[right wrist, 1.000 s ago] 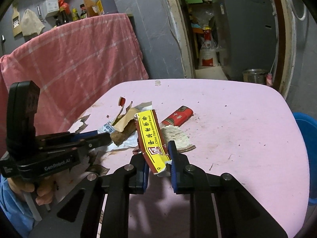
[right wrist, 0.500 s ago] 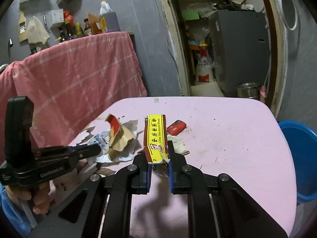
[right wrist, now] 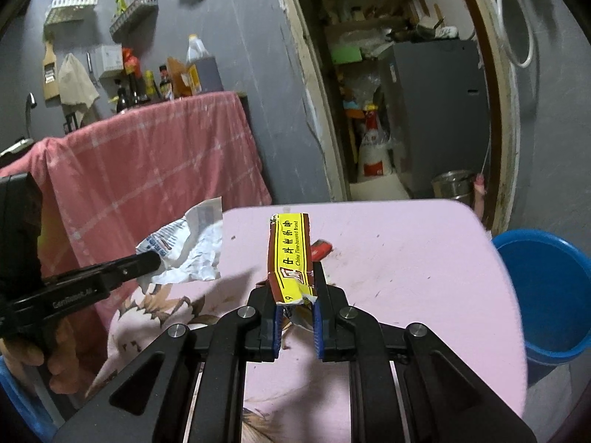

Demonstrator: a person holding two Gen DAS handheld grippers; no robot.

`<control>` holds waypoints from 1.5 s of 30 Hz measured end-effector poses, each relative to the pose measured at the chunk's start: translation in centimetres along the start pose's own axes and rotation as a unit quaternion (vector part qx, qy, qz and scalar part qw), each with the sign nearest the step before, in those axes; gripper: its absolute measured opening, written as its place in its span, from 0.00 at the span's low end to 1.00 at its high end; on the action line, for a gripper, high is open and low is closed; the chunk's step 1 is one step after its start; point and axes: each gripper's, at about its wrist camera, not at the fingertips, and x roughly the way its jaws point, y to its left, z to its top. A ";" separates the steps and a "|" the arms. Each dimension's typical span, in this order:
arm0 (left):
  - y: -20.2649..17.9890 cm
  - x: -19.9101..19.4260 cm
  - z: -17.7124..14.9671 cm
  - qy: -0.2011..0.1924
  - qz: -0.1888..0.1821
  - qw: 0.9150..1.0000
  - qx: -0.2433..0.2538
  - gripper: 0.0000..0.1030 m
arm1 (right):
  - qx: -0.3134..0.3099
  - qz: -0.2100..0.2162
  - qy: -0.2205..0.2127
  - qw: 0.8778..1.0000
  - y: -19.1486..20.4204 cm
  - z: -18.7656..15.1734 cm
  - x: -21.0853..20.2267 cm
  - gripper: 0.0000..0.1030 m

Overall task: Collect trash
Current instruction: 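Lift the yellow box and white wrapper and carry both over the basin, then open both grippers to drop the box and wrapper into the basin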

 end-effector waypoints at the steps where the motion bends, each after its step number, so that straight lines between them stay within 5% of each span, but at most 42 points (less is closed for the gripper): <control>1: -0.2 -0.2 0.1 -0.007 -0.001 1.000 -0.003 0.05 | 0.001 -0.001 -0.006 1.000 -0.1 0.1 -0.4 0.11; 9: -4.0 -0.7 1.1 -0.056 -0.026 0.998 -0.014 0.05 | 0.008 -0.029 -0.061 0.998 -2.8 1.1 -4.4 0.11; 25: -17.8 5.4 2.6 -0.070 -0.108 0.990 0.051 0.05 | 0.034 -0.156 -0.144 0.977 -13.0 1.4 -9.4 0.11; 33: -23.5 11.1 2.3 -0.009 -0.140 0.988 0.066 0.05 | 0.054 -0.218 -0.138 0.965 -19.1 0.4 -9.7 0.11; 45: -27.9 18.2 0.5 0.090 -0.134 0.983 0.086 0.05 | 0.151 -0.219 -0.066 0.962 -26.1 -2.6 -8.2 0.12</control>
